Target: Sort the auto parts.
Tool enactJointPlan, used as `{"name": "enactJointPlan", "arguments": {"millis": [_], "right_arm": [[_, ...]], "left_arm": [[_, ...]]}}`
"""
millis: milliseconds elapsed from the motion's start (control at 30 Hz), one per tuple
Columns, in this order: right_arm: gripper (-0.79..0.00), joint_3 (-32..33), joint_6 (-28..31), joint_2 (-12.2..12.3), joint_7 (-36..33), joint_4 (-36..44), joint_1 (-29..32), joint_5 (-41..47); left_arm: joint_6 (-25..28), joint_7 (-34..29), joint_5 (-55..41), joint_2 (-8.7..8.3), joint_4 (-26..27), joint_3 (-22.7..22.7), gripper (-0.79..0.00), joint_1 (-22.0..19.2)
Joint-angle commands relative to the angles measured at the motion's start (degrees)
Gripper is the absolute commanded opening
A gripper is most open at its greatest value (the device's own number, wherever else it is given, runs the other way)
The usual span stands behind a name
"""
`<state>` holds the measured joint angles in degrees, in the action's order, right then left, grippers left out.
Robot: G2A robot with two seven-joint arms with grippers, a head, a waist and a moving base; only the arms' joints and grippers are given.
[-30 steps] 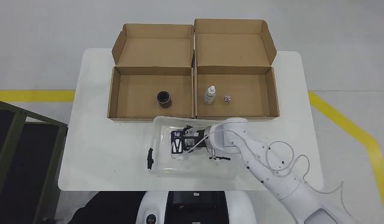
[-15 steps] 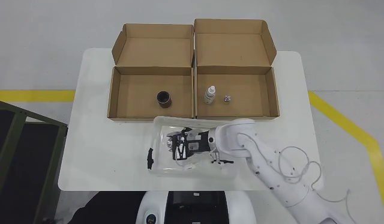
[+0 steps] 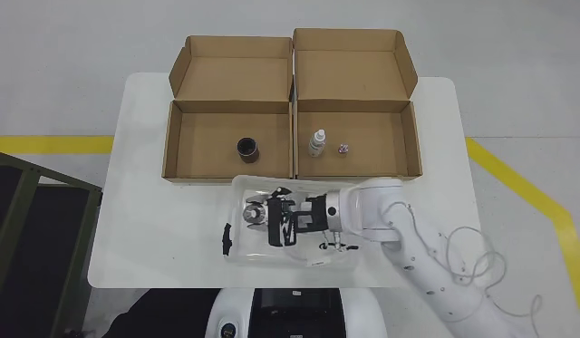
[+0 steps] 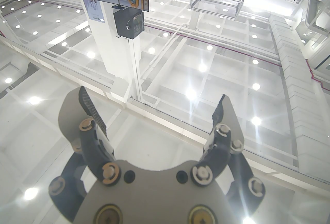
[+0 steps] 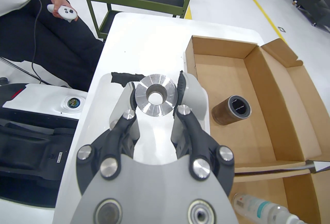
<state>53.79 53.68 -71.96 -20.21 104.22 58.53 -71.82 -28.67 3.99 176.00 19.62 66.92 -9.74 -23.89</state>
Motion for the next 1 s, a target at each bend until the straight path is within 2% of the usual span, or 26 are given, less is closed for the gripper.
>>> {"name": "enactJointPlan", "arguments": {"millis": [0,533,967], "right_arm": [[-0.785,0.67,-0.63,0.09,0.41,1.34,-0.20,0.57],[-0.785,9.74,-4.83,1.23,3.61,8.49,-1.54,7.94],[-0.785,16.94,-4.51,2.31,7.77,11.15,-0.81,13.65]], "left_arm": [[0.00,0.00,0.00,0.00,0.00,0.00,0.000,0.00],[0.00,0.00,0.00,0.00,0.00,0.00,0.000,0.00],[0.00,0.00,0.00,0.00,0.00,0.00,0.000,0.00]]}}
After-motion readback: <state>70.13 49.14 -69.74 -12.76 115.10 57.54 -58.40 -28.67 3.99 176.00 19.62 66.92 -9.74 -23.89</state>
